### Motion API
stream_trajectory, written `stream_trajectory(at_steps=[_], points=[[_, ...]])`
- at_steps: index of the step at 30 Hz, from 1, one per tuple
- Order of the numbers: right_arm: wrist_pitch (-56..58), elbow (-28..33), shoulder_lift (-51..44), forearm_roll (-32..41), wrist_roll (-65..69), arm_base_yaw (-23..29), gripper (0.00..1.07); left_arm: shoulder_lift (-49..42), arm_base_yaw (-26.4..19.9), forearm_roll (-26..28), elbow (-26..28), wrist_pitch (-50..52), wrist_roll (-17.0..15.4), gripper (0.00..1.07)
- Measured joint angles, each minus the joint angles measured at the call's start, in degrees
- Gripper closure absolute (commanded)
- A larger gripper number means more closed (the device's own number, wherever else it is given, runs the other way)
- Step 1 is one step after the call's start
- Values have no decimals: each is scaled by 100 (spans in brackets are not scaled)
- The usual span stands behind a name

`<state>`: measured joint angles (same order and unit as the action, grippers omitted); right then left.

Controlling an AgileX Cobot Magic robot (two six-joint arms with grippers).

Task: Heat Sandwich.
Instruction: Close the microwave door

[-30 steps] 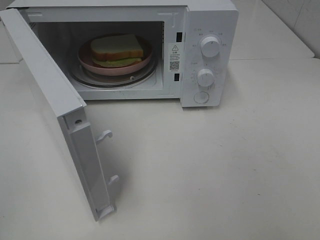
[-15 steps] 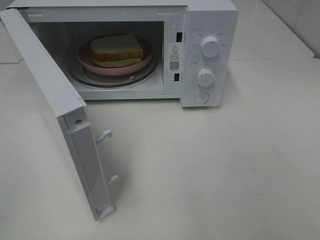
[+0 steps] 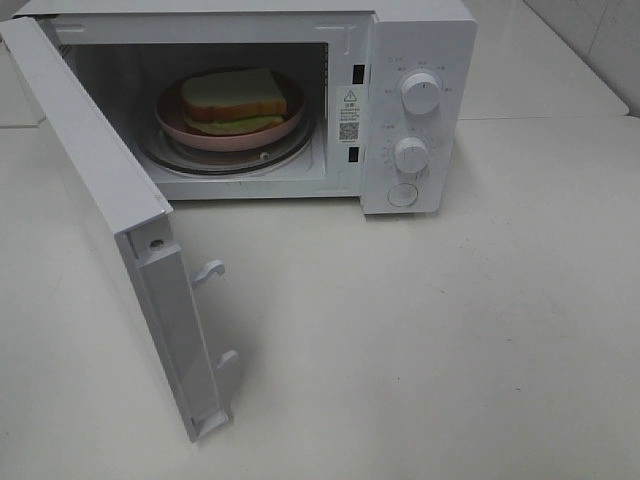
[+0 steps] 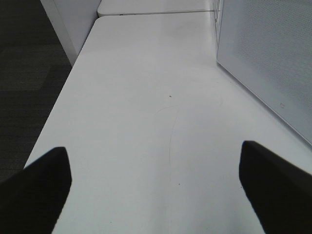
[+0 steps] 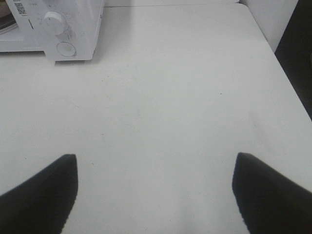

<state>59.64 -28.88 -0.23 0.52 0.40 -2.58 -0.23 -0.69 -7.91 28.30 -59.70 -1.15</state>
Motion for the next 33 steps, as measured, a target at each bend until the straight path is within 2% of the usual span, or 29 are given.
stream_trajectory(at_steps=[11,33], points=[[0,0,0,52,0,0,40,0,0,0,0,0,0,20],[0,0,0,63,0,0,42,0,0,0,0,0,0,20]])
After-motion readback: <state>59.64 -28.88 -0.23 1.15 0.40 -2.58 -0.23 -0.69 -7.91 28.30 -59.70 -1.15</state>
